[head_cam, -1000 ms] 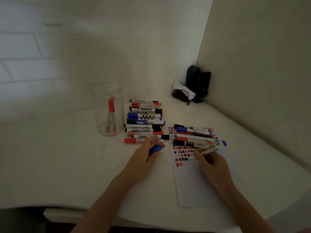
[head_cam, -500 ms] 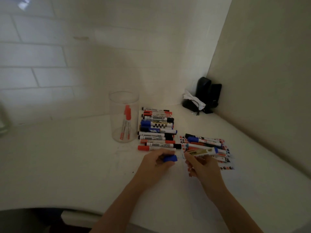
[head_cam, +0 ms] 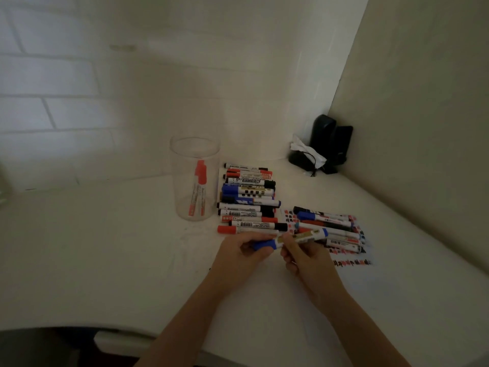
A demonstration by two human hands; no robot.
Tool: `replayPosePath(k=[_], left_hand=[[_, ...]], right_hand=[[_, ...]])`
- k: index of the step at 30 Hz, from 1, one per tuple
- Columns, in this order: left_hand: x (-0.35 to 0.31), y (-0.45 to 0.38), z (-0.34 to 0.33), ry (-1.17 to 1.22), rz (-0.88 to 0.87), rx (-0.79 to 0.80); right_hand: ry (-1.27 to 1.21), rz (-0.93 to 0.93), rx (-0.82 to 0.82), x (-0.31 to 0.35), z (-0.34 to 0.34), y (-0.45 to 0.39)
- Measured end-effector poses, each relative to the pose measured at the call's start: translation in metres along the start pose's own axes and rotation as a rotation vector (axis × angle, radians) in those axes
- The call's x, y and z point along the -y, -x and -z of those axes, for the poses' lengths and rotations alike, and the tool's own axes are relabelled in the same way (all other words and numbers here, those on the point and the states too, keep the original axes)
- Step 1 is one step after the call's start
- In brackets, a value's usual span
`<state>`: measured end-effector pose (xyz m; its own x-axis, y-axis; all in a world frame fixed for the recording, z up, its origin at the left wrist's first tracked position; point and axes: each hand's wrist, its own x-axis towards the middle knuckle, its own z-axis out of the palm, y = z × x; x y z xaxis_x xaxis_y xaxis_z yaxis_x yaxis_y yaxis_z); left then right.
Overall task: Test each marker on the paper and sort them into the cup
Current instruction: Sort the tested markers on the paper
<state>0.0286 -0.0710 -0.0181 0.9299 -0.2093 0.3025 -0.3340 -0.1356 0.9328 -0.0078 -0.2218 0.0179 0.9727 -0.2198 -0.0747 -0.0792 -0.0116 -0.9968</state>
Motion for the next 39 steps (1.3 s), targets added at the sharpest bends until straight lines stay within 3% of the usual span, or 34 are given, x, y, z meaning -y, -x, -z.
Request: replayPosePath(k=[9, 16, 18, 24, 27, 31, 39], left_hand=[[-0.007, 0.005, 0.001, 0.017, -0.031, -0.047], [-0.016, 0.007, 0.003, -0.016, -0.013, 0.067], [-0.015, 0.007, 0.005, -0.084, -0.054, 0.066], [-0.023, 0.003, 0.0, -0.317, -0.189, 0.089], [-0.018, -0.001, 0.006, -0.503, -0.21, 0.027], [-0.005, -0.006, 0.028, -0.798, -0.153, -0.105], [0.007, -0.016, 0.041, -0.952, -0.111, -0.102]], right_hand=[[-0.039, -0.06, -0.049, 0.007, -0.012, 0.005], [-0.042, -0.145, 0.1, 0.029, 0.038, 0.023], [0.087, -0.105, 0.12, 0.031, 0.056, 0.024], [0.838, 0.126, 0.434, 0.03, 0.072, 0.008], [1.019, 0.279, 0.237, 0.028, 0.082, -0.011], [1.108, 0.299, -0.098, 0.02, 0.109, -0.047], [1.285, 0.192, -0.187, 0.019, 0.114, -0.076]])
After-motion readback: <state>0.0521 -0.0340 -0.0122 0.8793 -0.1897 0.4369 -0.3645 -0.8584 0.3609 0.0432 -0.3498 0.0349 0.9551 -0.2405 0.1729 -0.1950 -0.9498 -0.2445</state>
